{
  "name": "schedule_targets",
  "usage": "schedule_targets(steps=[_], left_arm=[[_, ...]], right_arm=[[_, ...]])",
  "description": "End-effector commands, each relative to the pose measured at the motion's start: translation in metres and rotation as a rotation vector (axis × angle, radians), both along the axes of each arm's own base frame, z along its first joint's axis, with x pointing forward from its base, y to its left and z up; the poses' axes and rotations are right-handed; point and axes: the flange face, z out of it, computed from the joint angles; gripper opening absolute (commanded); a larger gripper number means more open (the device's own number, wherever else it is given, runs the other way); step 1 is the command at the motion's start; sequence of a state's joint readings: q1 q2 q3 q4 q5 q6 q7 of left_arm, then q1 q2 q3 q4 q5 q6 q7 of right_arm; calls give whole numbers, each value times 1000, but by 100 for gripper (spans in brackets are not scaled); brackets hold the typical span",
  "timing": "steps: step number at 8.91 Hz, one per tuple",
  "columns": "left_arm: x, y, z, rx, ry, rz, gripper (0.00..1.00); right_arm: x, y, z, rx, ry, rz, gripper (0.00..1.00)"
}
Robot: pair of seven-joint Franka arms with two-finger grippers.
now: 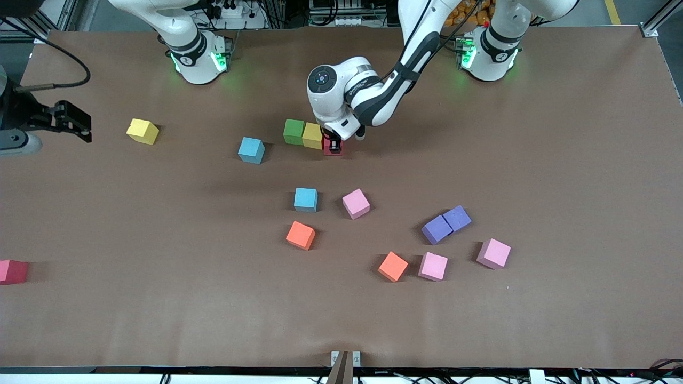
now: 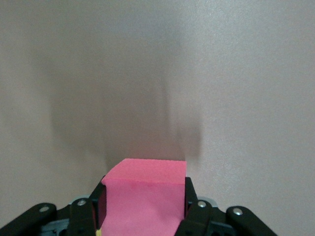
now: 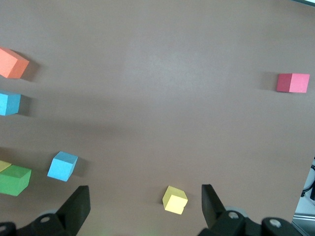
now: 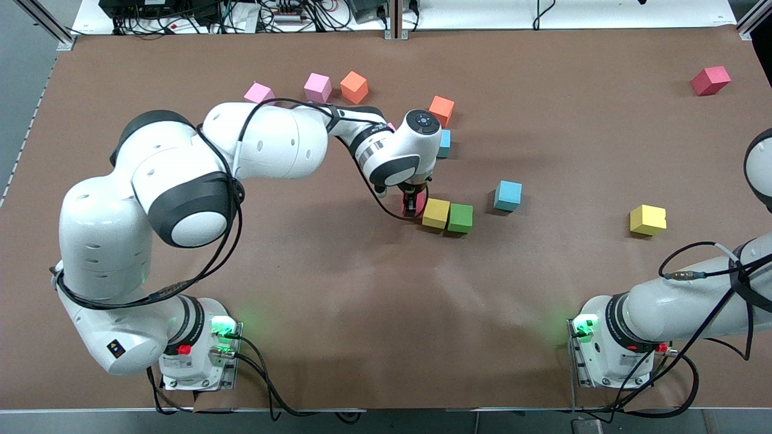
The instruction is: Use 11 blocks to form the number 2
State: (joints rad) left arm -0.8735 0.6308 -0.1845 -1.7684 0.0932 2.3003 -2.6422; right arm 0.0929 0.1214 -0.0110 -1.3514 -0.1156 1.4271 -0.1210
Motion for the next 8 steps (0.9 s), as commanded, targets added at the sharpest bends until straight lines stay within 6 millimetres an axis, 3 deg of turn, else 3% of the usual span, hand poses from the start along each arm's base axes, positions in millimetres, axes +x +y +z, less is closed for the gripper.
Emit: schedule_targets(steps=[1,3,8], left_arm=[[-3,-3,-5,13,26,28,0],[-8,-6,-4,7,35,30,0],[-16,-12,-9,7,49,31,0]], right_arm=[[6,4,-22,1,-10,25,100],[6,3,-24,21,-9,18,100],[8,-34,-19,150,-37,-98,100]])
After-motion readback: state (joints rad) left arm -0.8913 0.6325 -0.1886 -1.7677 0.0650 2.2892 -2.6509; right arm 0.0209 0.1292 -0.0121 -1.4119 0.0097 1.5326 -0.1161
